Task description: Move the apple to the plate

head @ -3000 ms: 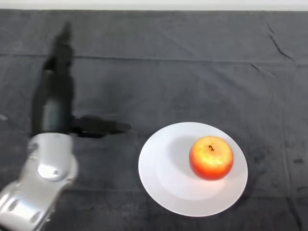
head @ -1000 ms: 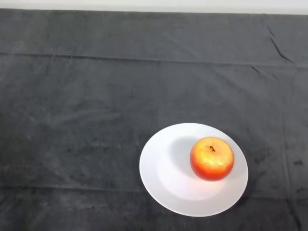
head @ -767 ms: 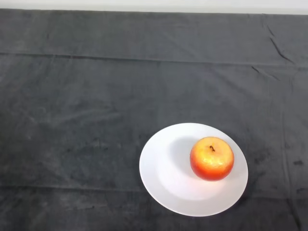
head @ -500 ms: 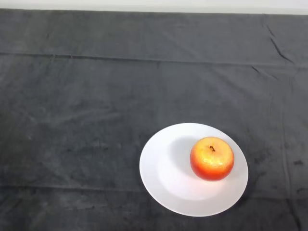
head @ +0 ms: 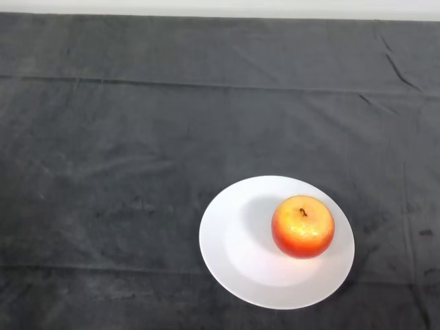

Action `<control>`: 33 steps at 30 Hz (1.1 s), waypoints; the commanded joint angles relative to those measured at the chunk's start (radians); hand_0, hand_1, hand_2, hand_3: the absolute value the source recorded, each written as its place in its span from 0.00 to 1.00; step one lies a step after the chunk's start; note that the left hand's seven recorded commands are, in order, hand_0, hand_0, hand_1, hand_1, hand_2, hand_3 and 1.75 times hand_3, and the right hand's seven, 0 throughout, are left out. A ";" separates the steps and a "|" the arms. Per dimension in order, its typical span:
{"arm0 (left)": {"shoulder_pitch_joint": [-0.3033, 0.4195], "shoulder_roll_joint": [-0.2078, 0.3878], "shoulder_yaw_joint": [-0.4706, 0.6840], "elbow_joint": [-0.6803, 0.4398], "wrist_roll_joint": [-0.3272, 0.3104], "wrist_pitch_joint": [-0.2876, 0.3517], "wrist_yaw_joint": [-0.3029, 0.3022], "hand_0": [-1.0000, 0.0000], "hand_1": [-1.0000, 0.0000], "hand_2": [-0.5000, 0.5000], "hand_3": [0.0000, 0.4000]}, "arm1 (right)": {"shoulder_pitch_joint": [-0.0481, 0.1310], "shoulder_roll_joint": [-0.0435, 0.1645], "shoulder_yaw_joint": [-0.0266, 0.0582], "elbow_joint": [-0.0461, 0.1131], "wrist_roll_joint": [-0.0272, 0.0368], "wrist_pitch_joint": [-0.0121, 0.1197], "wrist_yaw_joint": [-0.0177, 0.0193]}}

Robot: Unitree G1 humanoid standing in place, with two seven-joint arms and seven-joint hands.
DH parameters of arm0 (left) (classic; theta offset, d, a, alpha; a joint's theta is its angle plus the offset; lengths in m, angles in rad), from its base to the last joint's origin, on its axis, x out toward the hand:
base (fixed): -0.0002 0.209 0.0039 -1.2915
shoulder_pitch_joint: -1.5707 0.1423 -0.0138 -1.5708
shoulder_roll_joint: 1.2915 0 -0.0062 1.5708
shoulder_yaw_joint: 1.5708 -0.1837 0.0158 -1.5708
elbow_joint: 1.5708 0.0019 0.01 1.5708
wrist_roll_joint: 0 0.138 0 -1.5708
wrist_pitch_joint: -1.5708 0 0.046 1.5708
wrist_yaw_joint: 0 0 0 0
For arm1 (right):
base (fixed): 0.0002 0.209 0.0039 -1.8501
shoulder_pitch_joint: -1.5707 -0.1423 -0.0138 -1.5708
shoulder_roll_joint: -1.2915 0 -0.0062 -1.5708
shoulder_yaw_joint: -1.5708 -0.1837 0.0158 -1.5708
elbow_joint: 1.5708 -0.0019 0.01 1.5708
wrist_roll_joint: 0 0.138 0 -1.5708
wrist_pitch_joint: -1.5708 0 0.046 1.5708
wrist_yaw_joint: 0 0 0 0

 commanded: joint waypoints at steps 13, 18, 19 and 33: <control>-0.007 -0.013 0.024 0.008 0.014 -0.022 -0.016 1.00 1.00 0.50 0.00 | -0.014 -0.023 -0.0009 -0.006 0.0192 0.000 -0.0035; -0.008 -0.013 0.024 0.009 0.014 -0.022 -0.018 1.00 1.00 0.50 0.00 | -0.014 -0.023 -0.0009 -0.006 0.0192 0.000 -0.0035; -0.008 -0.013 0.024 0.009 0.014 -0.022 -0.018 1.00 1.00 0.50 0.00 | -0.014 -0.023 -0.0009 -0.006 0.0192 0.000 -0.0035; -0.007 -0.015 0.024 0.003 0.012 -0.017 -0.019 1.00 1.00 0.50 0.00 | -0.014 -0.023 -0.0008 -0.007 0.0193 0.000 -0.0036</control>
